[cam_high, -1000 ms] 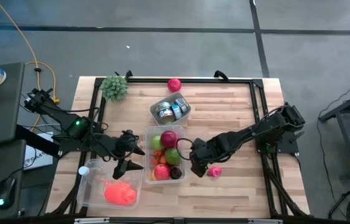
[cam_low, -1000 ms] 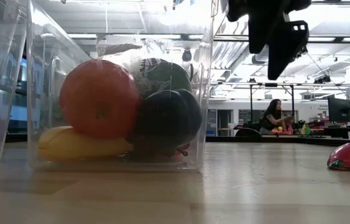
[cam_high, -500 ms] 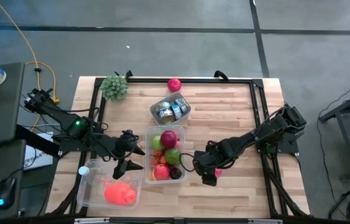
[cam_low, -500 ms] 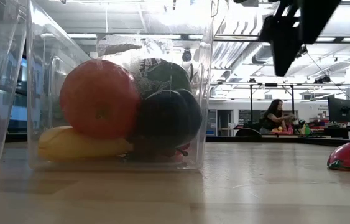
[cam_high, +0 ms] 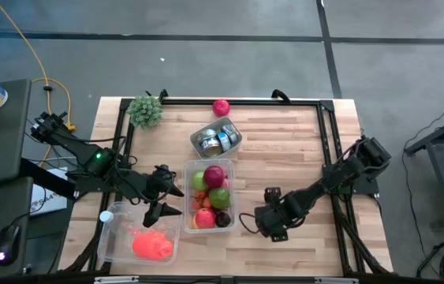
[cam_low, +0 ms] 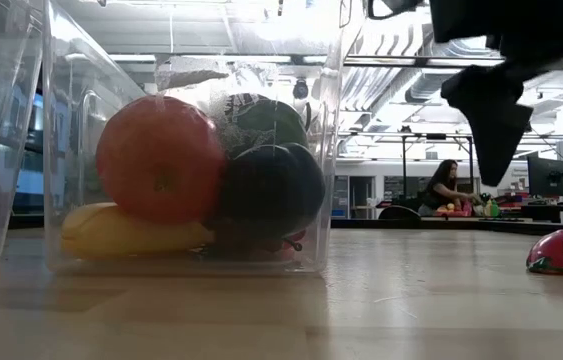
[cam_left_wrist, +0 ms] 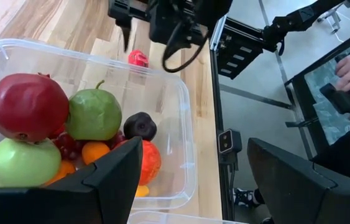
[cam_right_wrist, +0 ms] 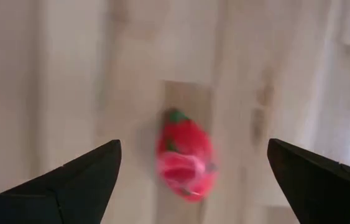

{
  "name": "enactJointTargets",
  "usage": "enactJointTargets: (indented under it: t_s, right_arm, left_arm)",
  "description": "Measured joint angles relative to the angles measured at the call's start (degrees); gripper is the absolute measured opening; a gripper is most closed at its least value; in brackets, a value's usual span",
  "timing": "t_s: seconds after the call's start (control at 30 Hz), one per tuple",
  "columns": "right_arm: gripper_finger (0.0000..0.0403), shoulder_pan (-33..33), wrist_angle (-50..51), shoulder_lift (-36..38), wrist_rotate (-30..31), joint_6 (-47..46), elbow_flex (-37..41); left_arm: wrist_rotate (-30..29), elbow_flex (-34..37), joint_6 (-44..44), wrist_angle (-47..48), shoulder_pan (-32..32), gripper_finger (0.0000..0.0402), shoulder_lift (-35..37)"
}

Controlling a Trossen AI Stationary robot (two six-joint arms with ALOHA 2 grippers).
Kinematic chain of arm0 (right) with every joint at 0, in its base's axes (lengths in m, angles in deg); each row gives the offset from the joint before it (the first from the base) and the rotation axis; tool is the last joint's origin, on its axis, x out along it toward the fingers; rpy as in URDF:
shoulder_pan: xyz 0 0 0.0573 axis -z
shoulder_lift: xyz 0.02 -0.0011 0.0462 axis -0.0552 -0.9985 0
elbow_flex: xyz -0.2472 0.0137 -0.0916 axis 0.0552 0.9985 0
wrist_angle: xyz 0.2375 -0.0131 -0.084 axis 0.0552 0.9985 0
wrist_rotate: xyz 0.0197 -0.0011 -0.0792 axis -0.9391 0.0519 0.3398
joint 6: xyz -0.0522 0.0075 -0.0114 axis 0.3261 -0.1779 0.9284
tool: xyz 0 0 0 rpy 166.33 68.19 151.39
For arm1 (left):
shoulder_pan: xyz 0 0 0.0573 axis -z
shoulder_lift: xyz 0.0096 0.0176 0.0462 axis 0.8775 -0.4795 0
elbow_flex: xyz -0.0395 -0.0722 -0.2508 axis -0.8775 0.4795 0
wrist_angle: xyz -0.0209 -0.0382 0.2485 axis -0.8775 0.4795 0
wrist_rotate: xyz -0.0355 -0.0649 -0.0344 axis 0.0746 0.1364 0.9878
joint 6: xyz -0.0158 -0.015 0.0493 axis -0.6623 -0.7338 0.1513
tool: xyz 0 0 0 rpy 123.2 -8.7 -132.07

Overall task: Pick & Place Food Item
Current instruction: Put the red dragon fruit into the right transparent bin

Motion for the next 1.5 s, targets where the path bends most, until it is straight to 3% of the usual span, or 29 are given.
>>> enactJointTargets:
  t_s: [0.1, 0.43, 0.7, 1.1, 1.3, 1.5]
  right_arm:
    - [0.0392, -0.06, -0.32, 0.0, 1.82, -1.21, 2.04]
    - [0.0392, -0.03, -8.23, 0.0, -0.59, -2.5, 7.92]
    - [0.0392, -0.21, -8.66, 0.0, 1.71, 6.21, 8.09]
    - [0.0387, -0.31, -8.77, -4.24, -1.14, 3.38, 7.92]
    - [0.0355, -0.3, -10.11, -4.48, -1.58, 5.25, 7.95]
    - [0.0286, -0.3, -10.72, -4.57, -3.25, 4.95, 7.98]
  left_arm:
    - [0.0, 0.0, 0.0, 0.01, -0.01, 0.0281, -0.01]
    - [0.0, 0.0, 0.0, 0.01, 0.01, 0.0281, -0.01]
    - [0.0, 0.0, 0.02, -0.01, 0.01, 0.0281, 0.0]
    - [0.0, 0.0, 0.02, -0.01, 0.01, 0.0281, -0.01]
    - [0.0, 0.0, 0.0, -0.03, 0.01, 0.0281, 0.0]
    - [0.0, 0.0, 0.02, -0.07, -0.01, 0.0281, 0.0]
